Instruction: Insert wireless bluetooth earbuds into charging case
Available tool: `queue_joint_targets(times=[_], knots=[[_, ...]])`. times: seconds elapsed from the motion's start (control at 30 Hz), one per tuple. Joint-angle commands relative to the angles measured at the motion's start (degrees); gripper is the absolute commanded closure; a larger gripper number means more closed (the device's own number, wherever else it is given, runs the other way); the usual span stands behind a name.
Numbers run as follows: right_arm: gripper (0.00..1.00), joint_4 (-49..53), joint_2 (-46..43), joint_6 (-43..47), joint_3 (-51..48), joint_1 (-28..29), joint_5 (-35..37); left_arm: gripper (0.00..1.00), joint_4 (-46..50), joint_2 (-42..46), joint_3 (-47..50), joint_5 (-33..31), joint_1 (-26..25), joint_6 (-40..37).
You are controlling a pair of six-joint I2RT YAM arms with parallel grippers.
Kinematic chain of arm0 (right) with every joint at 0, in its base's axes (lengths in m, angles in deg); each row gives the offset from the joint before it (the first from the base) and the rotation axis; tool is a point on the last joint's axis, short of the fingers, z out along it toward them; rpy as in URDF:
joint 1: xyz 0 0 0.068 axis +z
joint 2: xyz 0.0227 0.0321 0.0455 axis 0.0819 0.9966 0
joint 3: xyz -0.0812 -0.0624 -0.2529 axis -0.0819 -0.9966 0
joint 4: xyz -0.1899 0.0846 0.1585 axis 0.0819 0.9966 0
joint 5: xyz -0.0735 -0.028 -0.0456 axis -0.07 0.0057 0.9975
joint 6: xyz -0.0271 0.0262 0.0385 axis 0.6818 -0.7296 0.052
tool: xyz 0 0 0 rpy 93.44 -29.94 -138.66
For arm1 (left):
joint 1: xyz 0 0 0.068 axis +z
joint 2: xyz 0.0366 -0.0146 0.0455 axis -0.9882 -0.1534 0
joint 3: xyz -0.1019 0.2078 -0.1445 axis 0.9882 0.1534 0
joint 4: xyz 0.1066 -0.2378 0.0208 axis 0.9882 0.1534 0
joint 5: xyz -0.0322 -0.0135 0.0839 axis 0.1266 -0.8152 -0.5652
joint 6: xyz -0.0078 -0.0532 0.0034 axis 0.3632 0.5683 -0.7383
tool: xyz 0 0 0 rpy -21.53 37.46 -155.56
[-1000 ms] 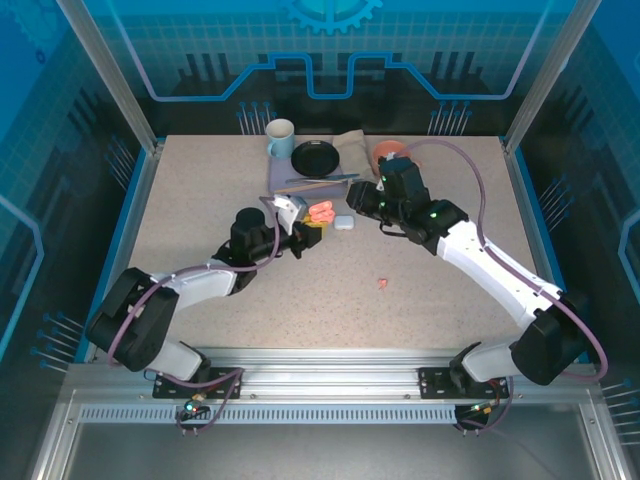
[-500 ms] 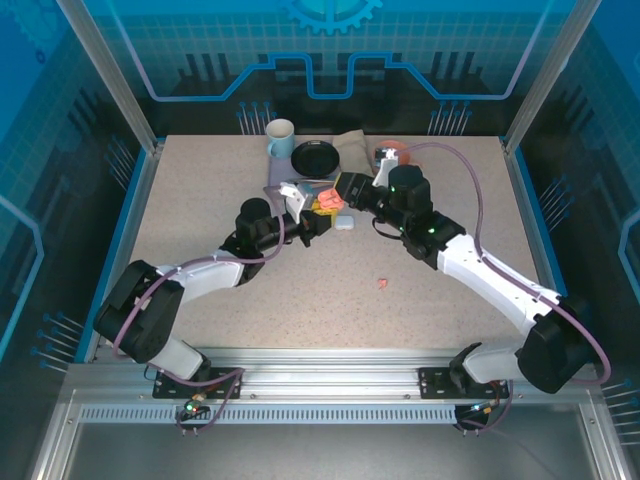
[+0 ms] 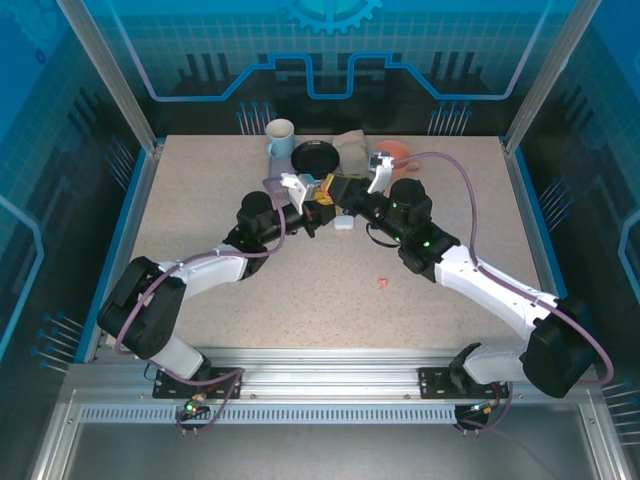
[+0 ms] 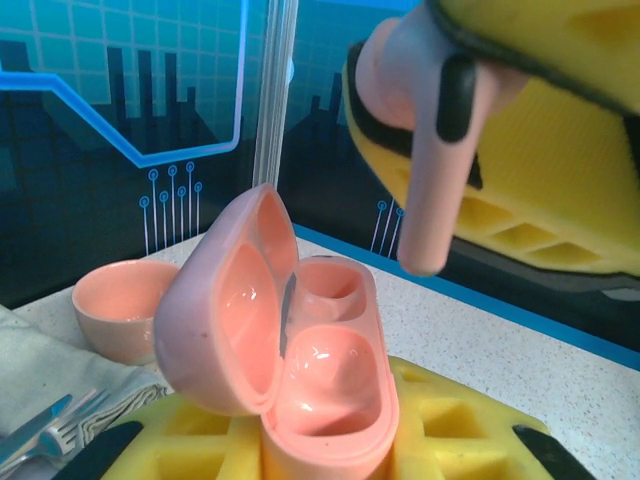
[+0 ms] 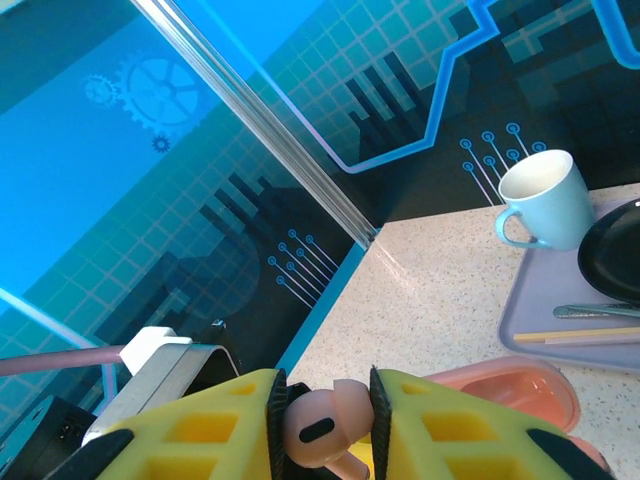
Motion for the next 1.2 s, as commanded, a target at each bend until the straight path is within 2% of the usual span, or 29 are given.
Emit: queue_joint_targets(times=[0.0,1.17], knots=[[0.71,-3.9,-1.0,0.7,-1.2,0.7,1.1,1.00,-2.0,-0.2,-2.0,-0.6,-0.4,0.9],[0.75,-5.6,3.0,-0.9,-2.8,1.2,2.1,1.00,-1.1,0.6,-2.7,-0.5,-0.6,2.1]])
